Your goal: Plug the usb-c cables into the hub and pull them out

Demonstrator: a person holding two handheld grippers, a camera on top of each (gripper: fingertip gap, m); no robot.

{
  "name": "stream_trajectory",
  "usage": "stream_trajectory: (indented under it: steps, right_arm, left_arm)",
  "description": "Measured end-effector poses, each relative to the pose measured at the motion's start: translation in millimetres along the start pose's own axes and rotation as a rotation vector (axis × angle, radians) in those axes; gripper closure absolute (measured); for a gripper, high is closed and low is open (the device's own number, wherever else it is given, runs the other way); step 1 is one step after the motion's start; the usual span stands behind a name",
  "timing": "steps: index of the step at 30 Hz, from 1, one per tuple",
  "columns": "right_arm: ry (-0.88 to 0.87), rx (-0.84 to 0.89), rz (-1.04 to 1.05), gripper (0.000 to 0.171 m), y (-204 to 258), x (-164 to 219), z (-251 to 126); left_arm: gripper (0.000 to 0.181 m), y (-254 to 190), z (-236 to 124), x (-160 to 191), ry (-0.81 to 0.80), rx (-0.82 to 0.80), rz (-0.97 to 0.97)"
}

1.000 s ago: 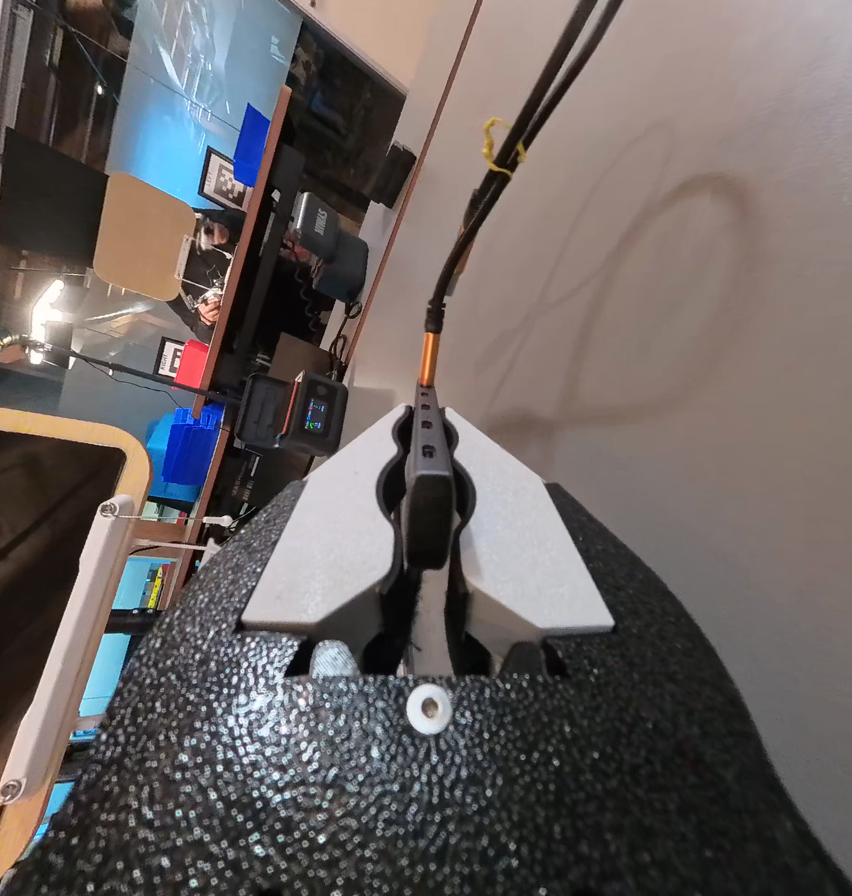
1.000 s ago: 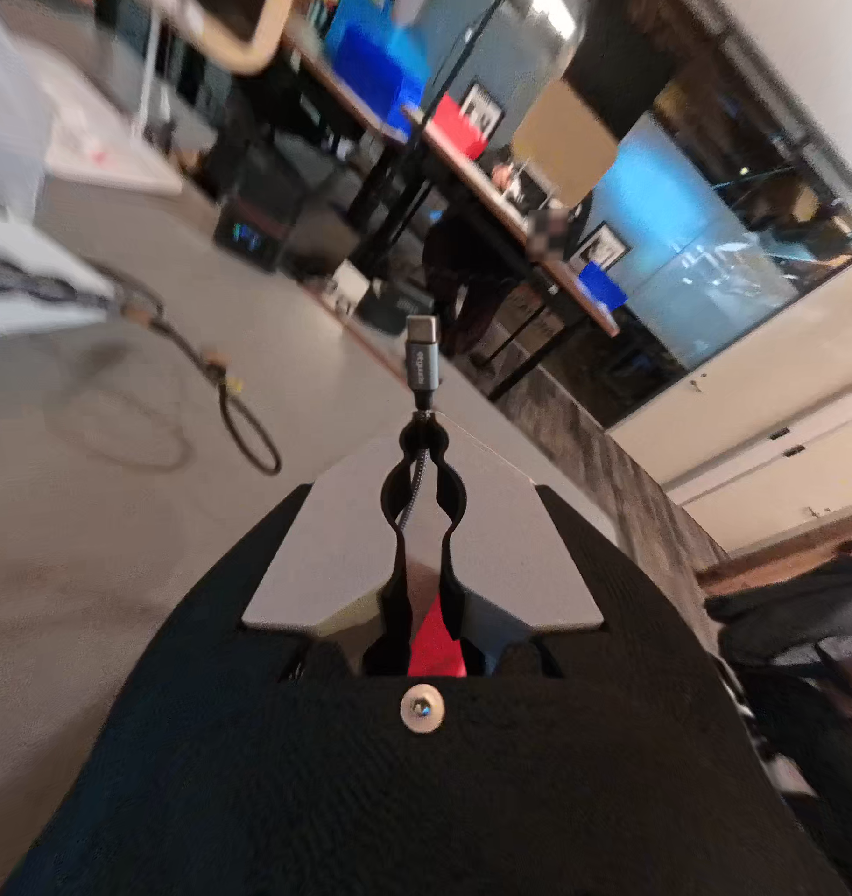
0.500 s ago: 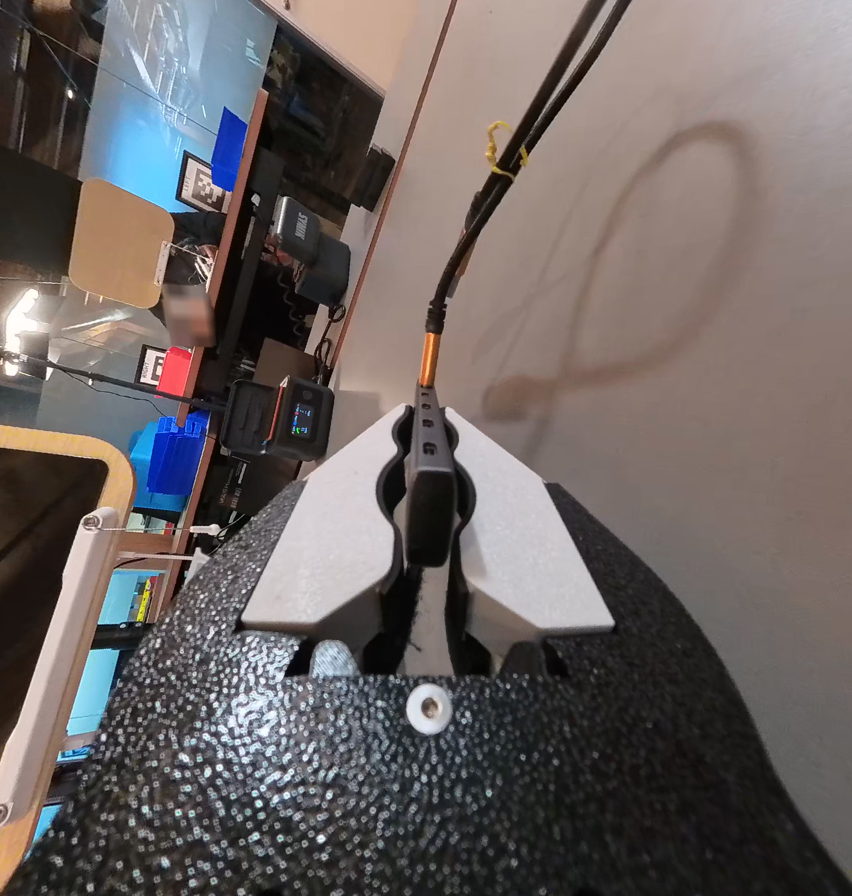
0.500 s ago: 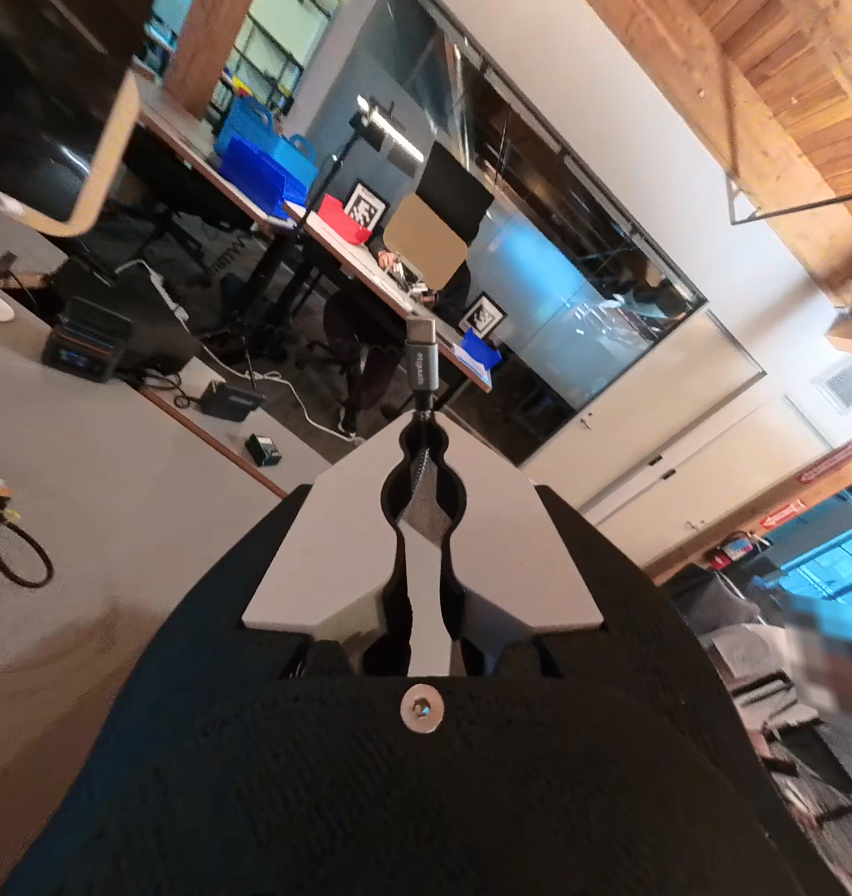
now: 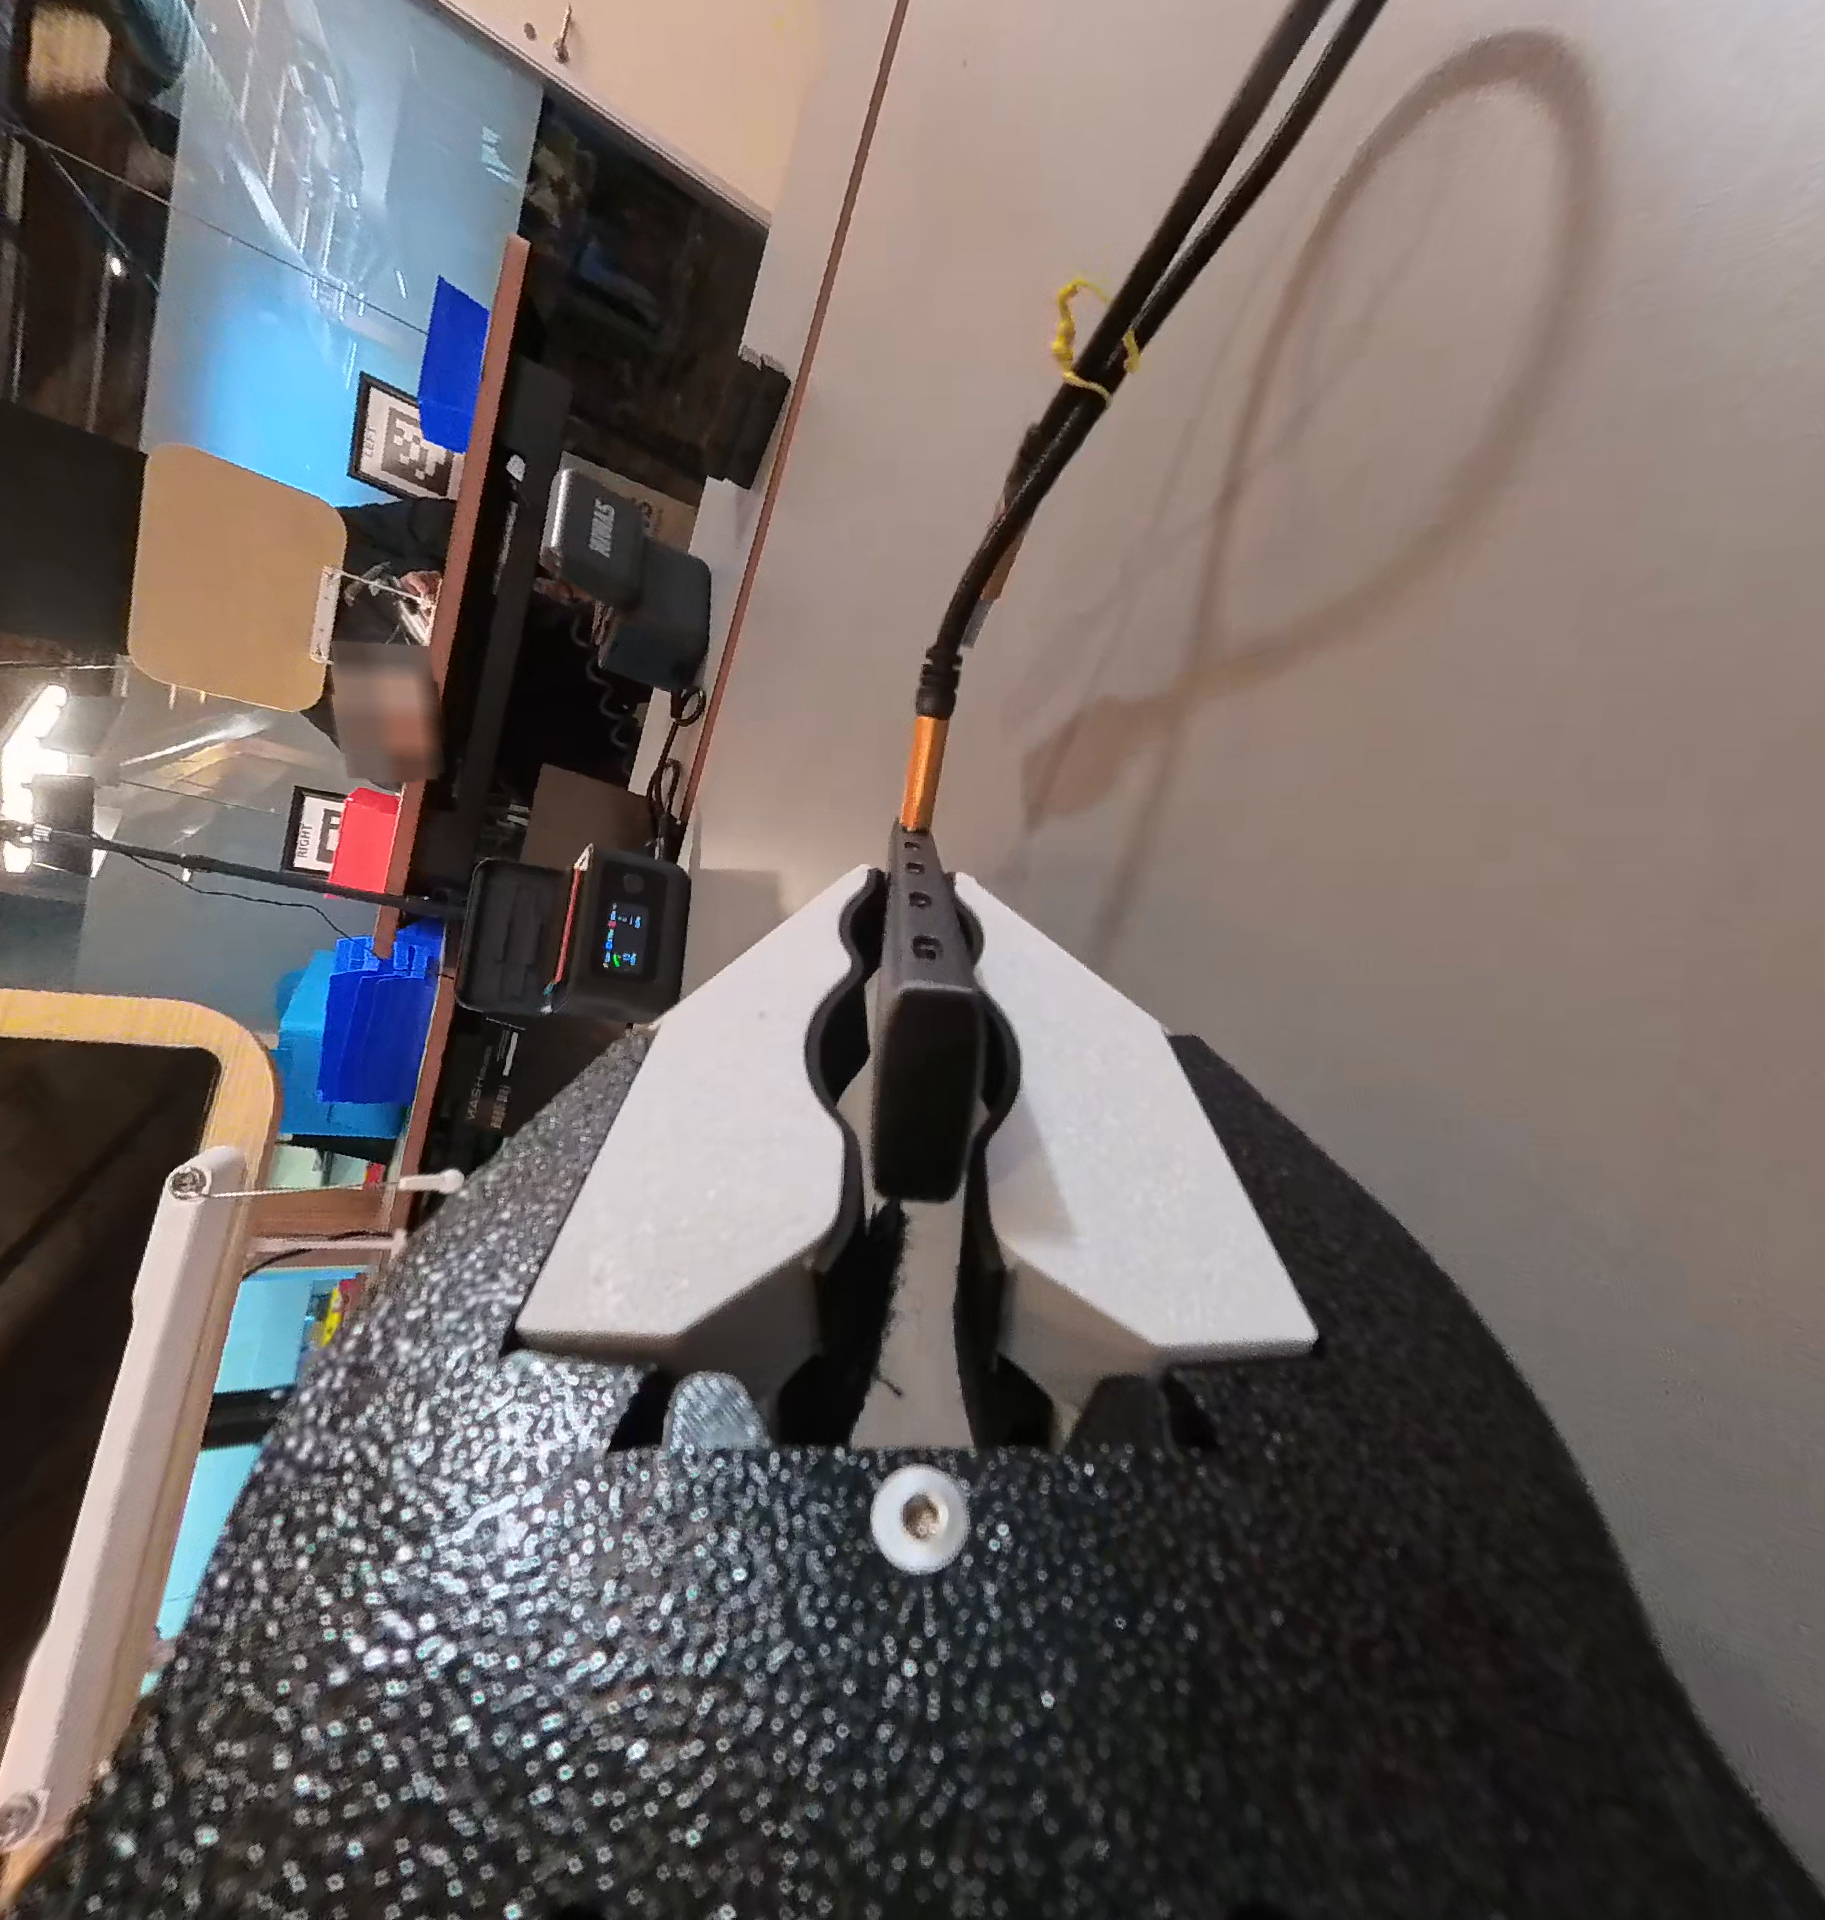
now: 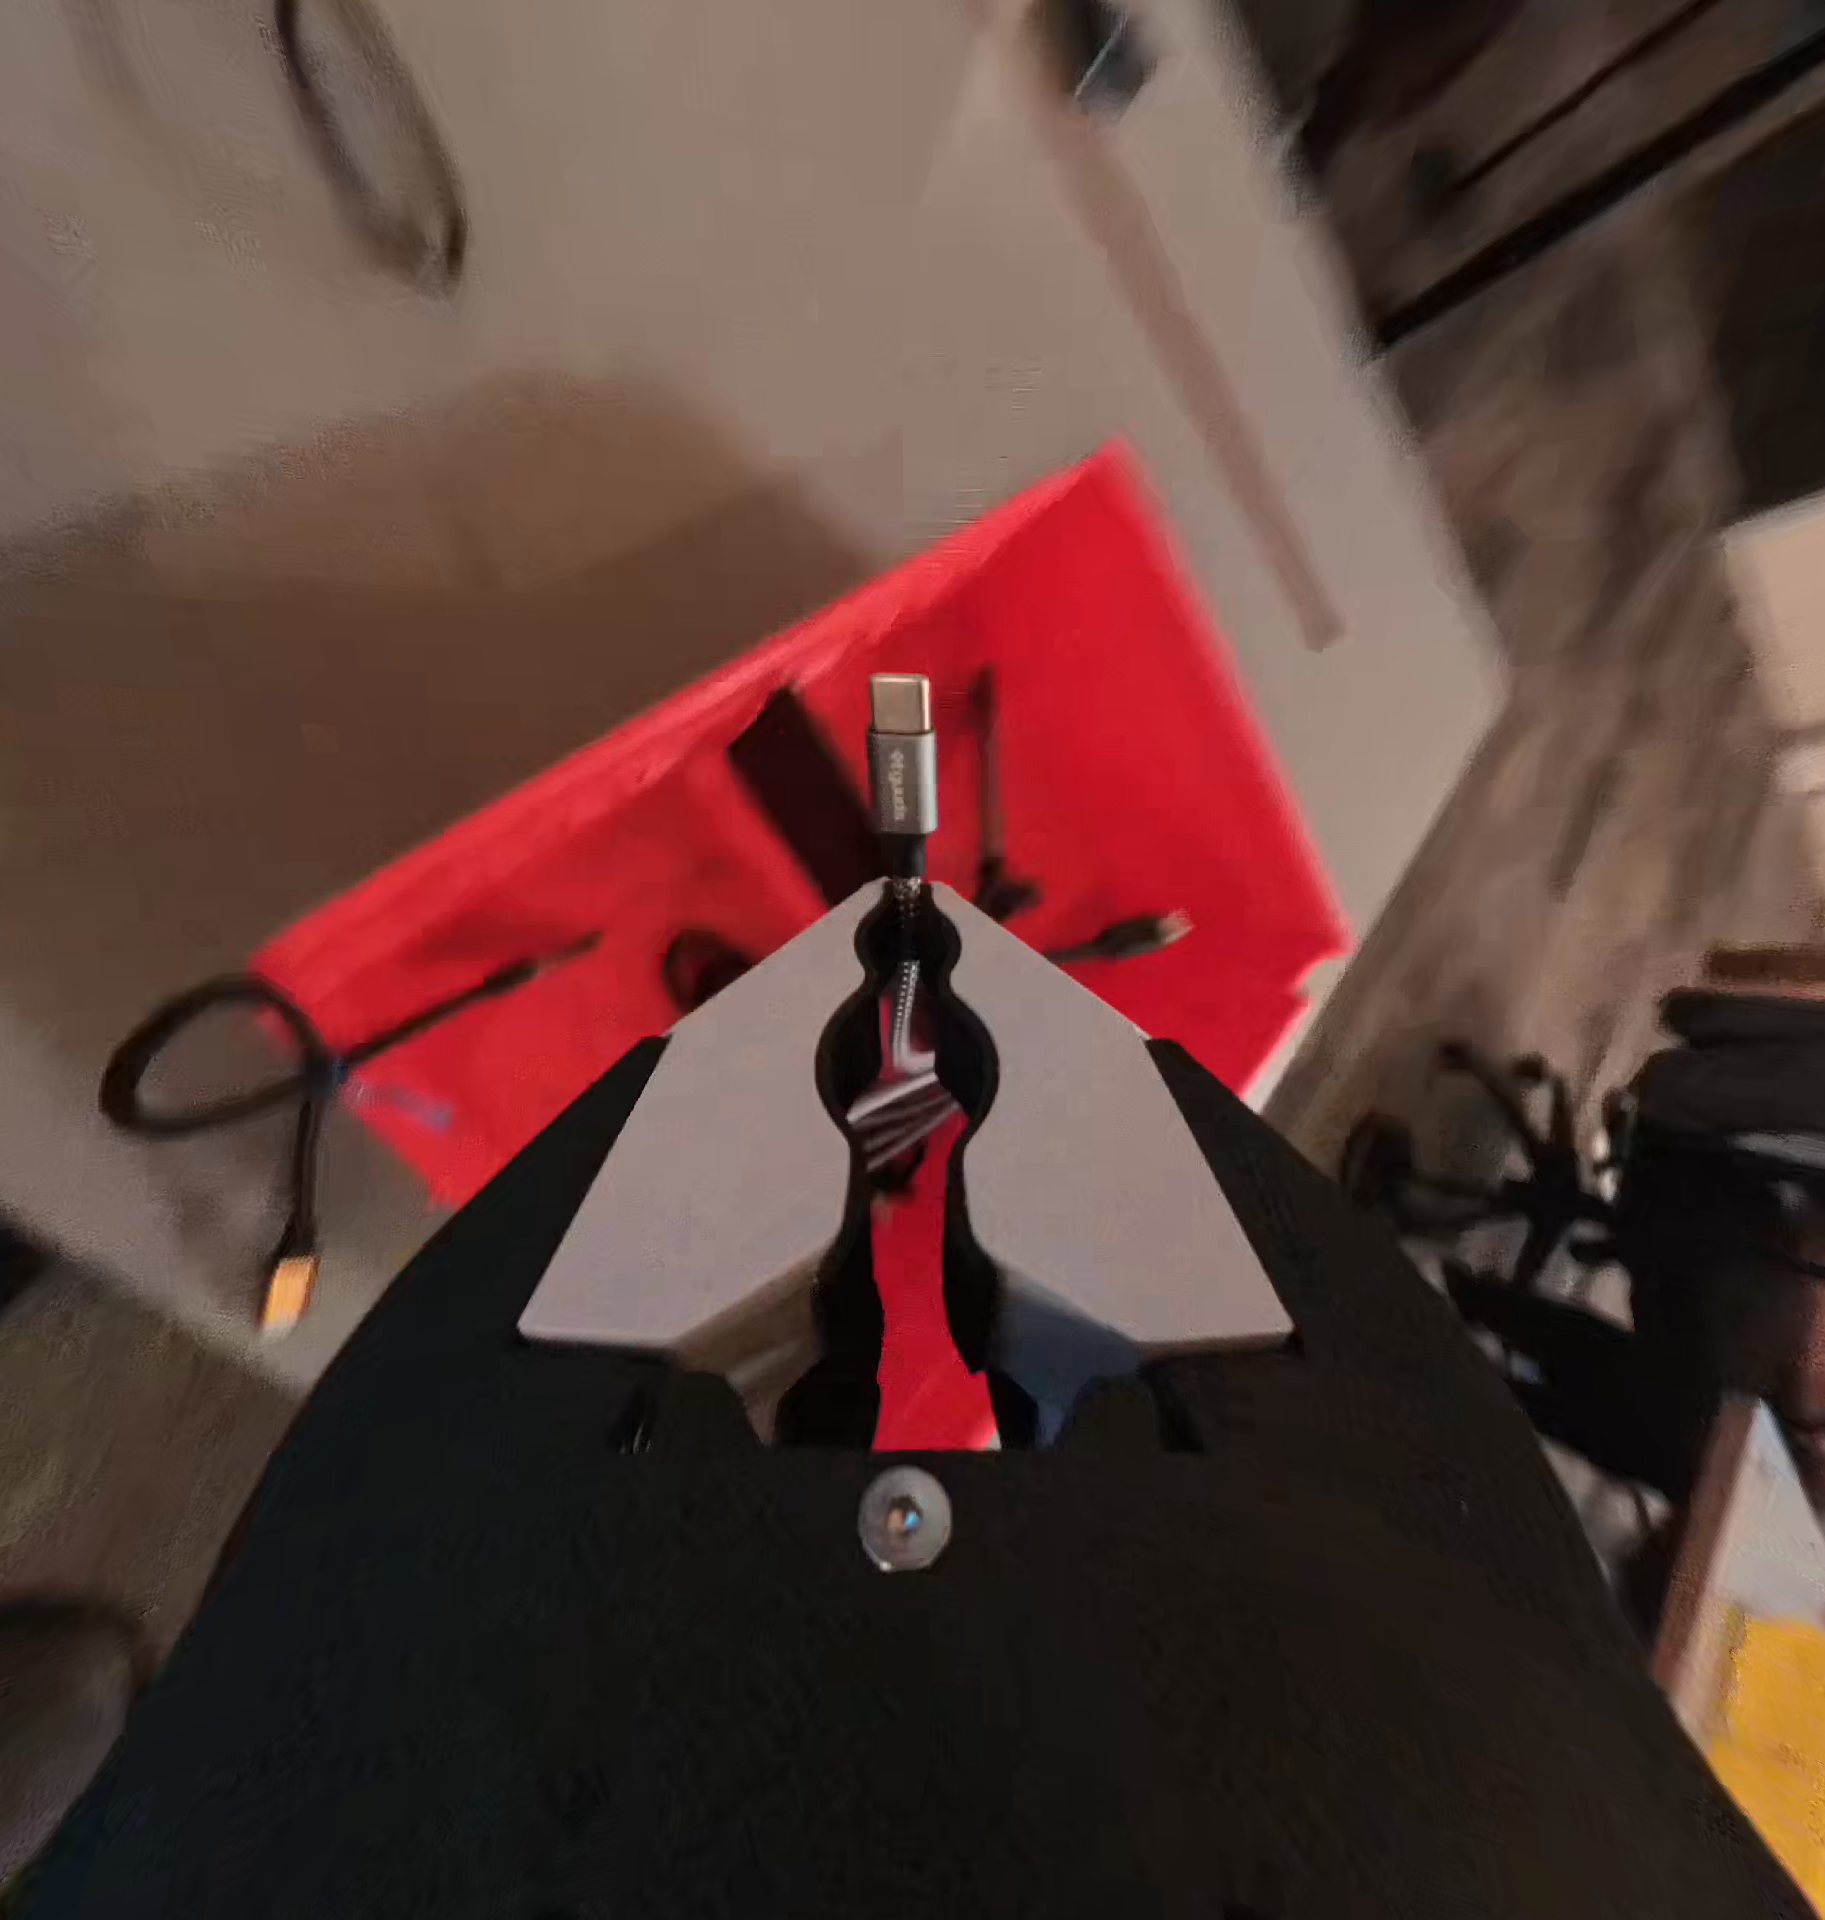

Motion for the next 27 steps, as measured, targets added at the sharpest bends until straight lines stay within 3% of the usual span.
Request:
stream_trajectory:
  steps: [3, 5, 6, 8, 10, 12, 14, 16, 19, 24, 27]
  right_arm:
    - [0.355, -0.108, -0.026, 0.170, 14.6, 27.1, 26.5]
    - [0.445, -0.192, -0.006, 0.170, 23.0, 33.8, 42.3]
    - [0.449, -0.228, 0.004, 0.161, 26.5, 33.7, 49.2]
    - [0.513, -0.237, 0.030, 0.128, 27.3, 35.3, 49.9]
    - [0.565, -0.052, 0.028, 0.115, 14.9, 28.8, 31.8]
    - [0.474, 0.164, -0.006, 0.111, 7.5, 2.3, 5.7]
    - [0.222, 0.331, -0.070, 0.112, 15.8, -43.1, -14.9]
    - [-0.088, 0.390, -0.172, 0.112, 45.2, -95.9, -16.1]
    - [-0.383, 0.305, -0.456, 0.112, 117.8, -153.2, 33.2]
    - [-0.439, 0.282, -0.745, 0.118, 168.5, -174.5, 155.5]
    - [-0.456, 0.271, -0.817, 0.121, 167.7, -181.2, 197.9]
  left_arm:
    - [0.173, -1.3, 0.0, -2.9, -0.009, 0.006, 0.011]
    - [0.173, -3.5, -1.0, -4.5, -0.014, 0.008, 0.015]
    - [0.173, -3.6, -1.5, -4.8, -0.016, 0.008, 0.015]
    - [0.173, -4.1, -4.6, -5.8, -0.020, 0.012, 0.016]
    - [0.173, -5.2, -5.2, -6.6, -0.022, 0.014, 0.025]
    - [0.173, -7.7, -6.1, -8.2, -0.024, 0.016, 0.031]
    - [0.173, -9.0, -4.9, -8.6, -0.021, 0.019, 0.034]
    - [0.172, -9.2, -3.4, -8.6, -0.021, 0.020, 0.033]
    - [0.172, -10.0, -4.7, -7.3, -0.018, 0.025, 0.027]
    - [0.172, -13.4, -3.4, -7.4, -0.032, 0.036, 0.024]
    - [0.172, -15.4, 1.3, -6.6, -0.037, 0.040, 0.034]
Point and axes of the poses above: each gripper's, where its closed fingertips meet, z out along the fingers, x out of its underside, y = z × x across the jaws, the point moved 7 cm from there along -z, back along the fingers, and after that the axes turned 10 degrees about -x, right-handed, at the moved point
